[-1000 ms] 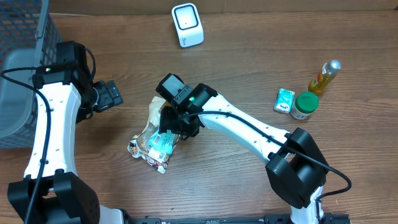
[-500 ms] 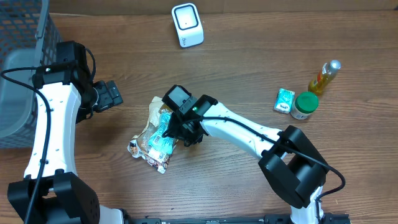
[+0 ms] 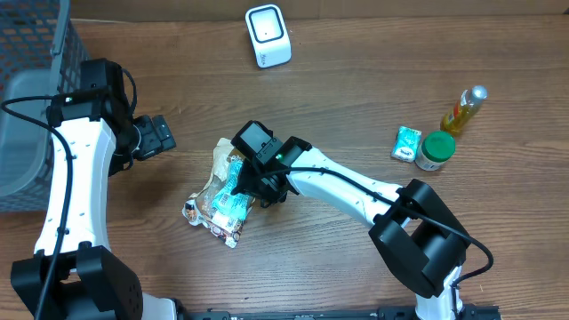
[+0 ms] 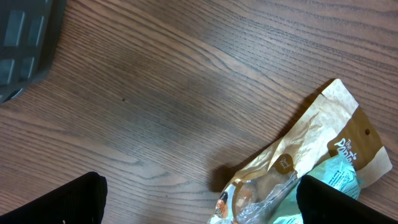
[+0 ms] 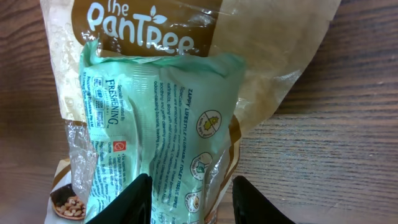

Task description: Scan the item barcode

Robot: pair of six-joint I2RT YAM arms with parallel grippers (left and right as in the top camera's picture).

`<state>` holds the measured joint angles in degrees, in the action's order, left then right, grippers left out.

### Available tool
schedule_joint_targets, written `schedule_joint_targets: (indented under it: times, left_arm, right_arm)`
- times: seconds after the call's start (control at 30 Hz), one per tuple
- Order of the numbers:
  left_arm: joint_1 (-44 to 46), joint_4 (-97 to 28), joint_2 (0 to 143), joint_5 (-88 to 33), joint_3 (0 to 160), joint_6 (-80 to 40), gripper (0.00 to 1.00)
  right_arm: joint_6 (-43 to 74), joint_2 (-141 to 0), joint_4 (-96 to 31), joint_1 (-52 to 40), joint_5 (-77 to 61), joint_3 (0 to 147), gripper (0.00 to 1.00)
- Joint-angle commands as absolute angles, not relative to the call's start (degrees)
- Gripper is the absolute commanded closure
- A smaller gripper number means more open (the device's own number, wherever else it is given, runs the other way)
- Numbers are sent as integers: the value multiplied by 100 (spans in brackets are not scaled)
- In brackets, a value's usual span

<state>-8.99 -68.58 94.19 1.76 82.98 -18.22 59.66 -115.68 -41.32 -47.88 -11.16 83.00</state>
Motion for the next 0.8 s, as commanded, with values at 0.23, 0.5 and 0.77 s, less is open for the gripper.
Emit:
schedule_joint_targets:
  times: [0.23,0.5,0.77]
  left_arm:
    - [-897,-6855,9439,189,8324,-1820,1]
    - [-897,-6853,9439,189,8324,-1820,0]
    - [-897,-6853,9439,189,8324,-1820,0]
  right_arm:
    - [6473,-11509,-3835,-4794,-965,8007,72]
    - [6471,-11509,-3693,-4799,-961,8007,77]
    - [6469,-11509,-3623,-4799,-939,8007,82]
